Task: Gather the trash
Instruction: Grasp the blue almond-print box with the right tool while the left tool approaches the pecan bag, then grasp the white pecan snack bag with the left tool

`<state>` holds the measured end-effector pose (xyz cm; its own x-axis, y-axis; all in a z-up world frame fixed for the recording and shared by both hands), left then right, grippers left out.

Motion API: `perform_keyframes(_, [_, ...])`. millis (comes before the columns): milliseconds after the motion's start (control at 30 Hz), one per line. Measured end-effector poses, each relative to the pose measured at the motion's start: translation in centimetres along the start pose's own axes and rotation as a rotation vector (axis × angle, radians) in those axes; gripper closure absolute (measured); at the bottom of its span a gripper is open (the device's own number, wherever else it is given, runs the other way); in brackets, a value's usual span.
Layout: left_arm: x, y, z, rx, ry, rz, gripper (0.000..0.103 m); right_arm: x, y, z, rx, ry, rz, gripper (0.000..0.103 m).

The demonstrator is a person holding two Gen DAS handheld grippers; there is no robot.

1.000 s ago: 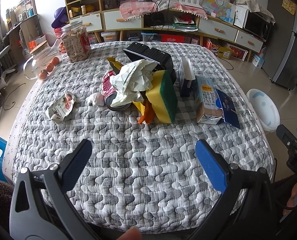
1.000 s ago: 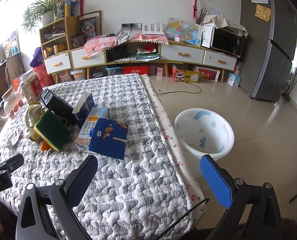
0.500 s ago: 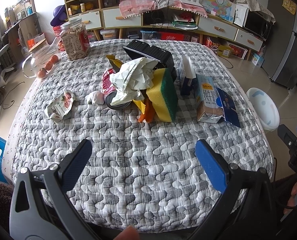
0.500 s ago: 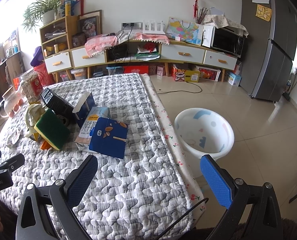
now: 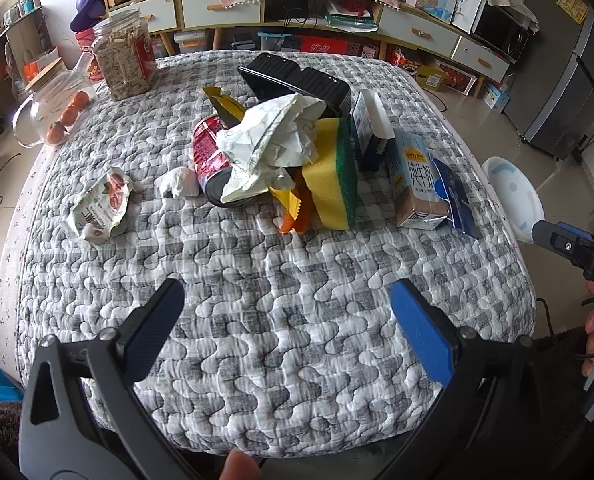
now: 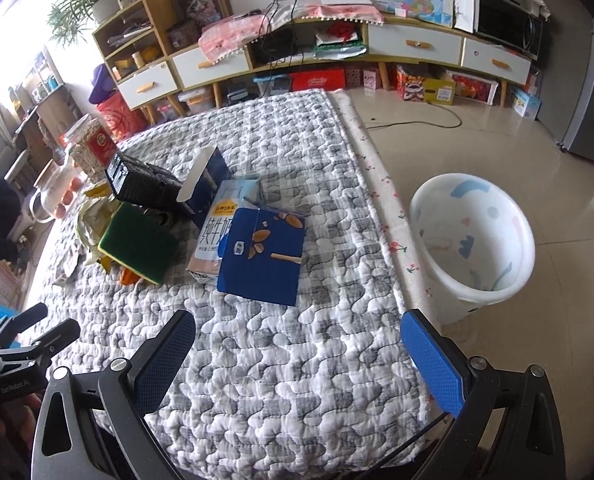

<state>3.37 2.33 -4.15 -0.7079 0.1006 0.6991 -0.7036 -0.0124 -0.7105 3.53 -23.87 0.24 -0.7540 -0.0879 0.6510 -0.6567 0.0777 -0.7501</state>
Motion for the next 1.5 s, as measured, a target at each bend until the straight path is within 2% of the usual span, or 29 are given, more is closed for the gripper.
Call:
perform_keyframes(200, [-0.9, -0.1, -1.8, 0.013, -0.008, -0.027, 0.001, -5.4, -1.6, -0.9, -0.039, -0.135, -0.193, 0.000])
perform_keyframes(333, [-1.6, 0.1, -3.6, 0.046, -0.031, -0.044, 0.001, -8.8, -2.0, -1.2, -0.081, -0.199, -0.256, 0.000])
perform_keyframes(533, [-2.4, 0.5, -6.4, 0.098, -0.076, -0.061, 0.001, -12.6, -1.6, -1.0, -0.128, -0.208, -0.329, 0.000])
perform_keyframes(633, [-2.5, 0.6, -8.3, 0.137, -0.096, -0.067, 0.001, -13.9, -1.3, -0.7, -0.133, -0.180, -0.352, 0.000])
perform_keyframes(700, [-2.5, 0.6, -9.9, 0.167, -0.112, -0.066, 0.001, -14.5, -1.0, -0.5, -0.154, -0.176, -0.365, 0.005])
perform_keyframes(733, [-2.5, 0.6, -10.7, 0.185, -0.120, -0.065, 0.001, -14.7, -1.0, -0.5, -0.165, -0.181, -0.367, 0.005])
perform_keyframes(767, [-2.6, 0.5, -11.5, 0.202, -0.126, -0.069, 0.001, -14.6, -1.0, -0.3, -0.171, -0.186, -0.362, 0.012])
perform_keyframes(800, [-2.8, 0.4, -12.3, 0.218, -0.133, -0.078, 0.001, -14.4, -1.2, -0.2, -0.180, -0.209, -0.354, 0.024])
perform_keyframes(833, [-3.0, 0.3, -13.1, 0.231, -0.142, -0.085, 0.001, -14.2, -1.3, -0.2, -0.194, -0.233, -0.354, 0.028])
perform_keyframes(1100, [-6.0, -2.3, -17.6, 0.261, -0.208, -0.113, 0.001, -12.7, -2.1, 0.9, -0.183, -0.209, -0.322, 0.029])
perform_keyframes(1200, [-7.8, -3.3, -17.8, 0.193, -0.216, -0.131, 0.001, -11.8, -2.3, 1.1, -0.181, -0.202, -0.295, 0.029])
perform_keyframes(1333, [-10.0, -4.2, -17.7, 0.093, -0.146, -0.169, 0.001, -11.0, -2.4, 2.3, -0.208, -0.190, -0.280, 0.029])
perform_keyframes(1433, [-11.6, -4.1, -17.7, 0.009, -0.132, -0.208, 0.001, -10.4, -2.5, 2.9, -0.217, -0.183, -0.266, 0.029])
perform_keyframes(1500, [-12.3, -3.8, -18.1, 0.005, -0.133, -0.232, 0.001, -9.8, -2.7, 3.2, -0.216, -0.182, -0.253, 0.029])
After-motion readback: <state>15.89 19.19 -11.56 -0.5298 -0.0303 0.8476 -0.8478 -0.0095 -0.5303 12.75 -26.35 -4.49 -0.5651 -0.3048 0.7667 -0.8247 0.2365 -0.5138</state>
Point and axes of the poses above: each gripper's, at about its wrist camera, not at the fingertips, and x roughly against the way its jaws point, z to its right, y to its underside, the point moved 2 cm from there along -x, roughly the way its jaws point, and after that the axes turned 15 degrees about z, right-handed, at the moved point
